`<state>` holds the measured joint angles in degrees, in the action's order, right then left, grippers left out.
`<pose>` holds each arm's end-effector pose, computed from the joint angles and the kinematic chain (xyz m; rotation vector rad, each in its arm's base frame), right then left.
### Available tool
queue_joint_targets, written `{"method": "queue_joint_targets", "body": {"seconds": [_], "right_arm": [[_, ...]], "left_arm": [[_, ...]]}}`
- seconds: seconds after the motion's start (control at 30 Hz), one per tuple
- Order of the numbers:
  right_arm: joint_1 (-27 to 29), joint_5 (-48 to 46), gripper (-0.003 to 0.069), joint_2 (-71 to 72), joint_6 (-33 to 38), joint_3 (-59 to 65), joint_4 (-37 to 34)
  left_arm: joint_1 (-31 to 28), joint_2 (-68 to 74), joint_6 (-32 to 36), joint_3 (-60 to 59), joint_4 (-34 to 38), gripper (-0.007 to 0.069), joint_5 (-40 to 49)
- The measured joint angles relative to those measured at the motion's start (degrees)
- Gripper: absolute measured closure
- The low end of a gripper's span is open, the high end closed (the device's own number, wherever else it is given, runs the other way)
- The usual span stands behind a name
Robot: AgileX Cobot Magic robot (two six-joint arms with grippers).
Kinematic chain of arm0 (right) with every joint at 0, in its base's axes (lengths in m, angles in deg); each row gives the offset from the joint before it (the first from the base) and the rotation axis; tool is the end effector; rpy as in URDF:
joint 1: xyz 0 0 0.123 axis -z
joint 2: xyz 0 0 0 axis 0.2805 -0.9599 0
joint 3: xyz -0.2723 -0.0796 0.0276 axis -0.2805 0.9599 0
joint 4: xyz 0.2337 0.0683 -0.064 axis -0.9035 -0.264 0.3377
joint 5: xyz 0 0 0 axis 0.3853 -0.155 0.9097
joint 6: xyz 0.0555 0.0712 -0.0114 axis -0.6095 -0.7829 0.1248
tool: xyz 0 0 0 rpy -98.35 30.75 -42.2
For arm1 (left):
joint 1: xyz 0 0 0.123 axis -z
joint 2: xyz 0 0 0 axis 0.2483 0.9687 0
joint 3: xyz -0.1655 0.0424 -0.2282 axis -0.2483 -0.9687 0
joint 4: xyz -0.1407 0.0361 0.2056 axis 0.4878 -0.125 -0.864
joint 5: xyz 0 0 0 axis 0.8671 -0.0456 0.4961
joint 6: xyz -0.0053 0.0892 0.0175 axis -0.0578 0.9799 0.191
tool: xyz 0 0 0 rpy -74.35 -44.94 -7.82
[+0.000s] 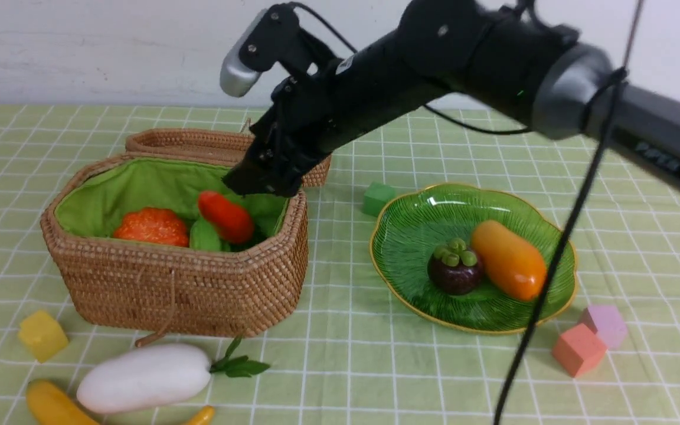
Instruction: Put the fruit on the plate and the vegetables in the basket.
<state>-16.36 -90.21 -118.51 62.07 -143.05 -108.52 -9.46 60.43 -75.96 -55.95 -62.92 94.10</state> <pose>0.3715 0.2858 0.3459 -1.4277 1.7901 0.5263 0.0510 -0.0147 0.1701 -0.1312 1.8910 -0.3757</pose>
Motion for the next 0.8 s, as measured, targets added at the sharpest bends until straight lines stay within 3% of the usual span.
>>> {"method": "queue_joint_targets", "body": {"seconds": [0.1, 0.23, 0.37, 0.4, 0.53, 0.8], "right_arm": [[3.1, -10.7, 0.0150, 5.6, -10.2, -0.1, 10.5], [10.8, -17.3, 0.0373, 13.0, -30.7, 0.5, 24.9], [20.1, -17.9, 0.0615, 20.9, -39.8, 5.3, 30.2], [22.3, -18.1, 0.0645, 23.4, -40.8, 7.4, 30.0], [28.0, -18.4, 0.0677, 34.1, -41.7, 19.6, 25.5], [28.9, -10.7, 0.0676, 50.8, -41.4, 46.3, 18.1]], "left_arm": [[0.0, 0.0, 0.0, 0.0, 0.0, 0.0386, 0.0], [0.0, 0.0, 0.0, 0.0, 0.1, 0.0386, 0.0], [0.0, 0.0, 0.0, 0.0, 0.0, 0.0386, 0.0], [0.0, 0.0, 0.0, 0.0, 0.0, 0.0386, 0.0], [0.0, 0.0, 0.0, 0.0, 0.0, 0.0386, 0.0], [0.0, 0.0, 0.0, 0.0, 0.0, 0.0386, 0.0]]}}
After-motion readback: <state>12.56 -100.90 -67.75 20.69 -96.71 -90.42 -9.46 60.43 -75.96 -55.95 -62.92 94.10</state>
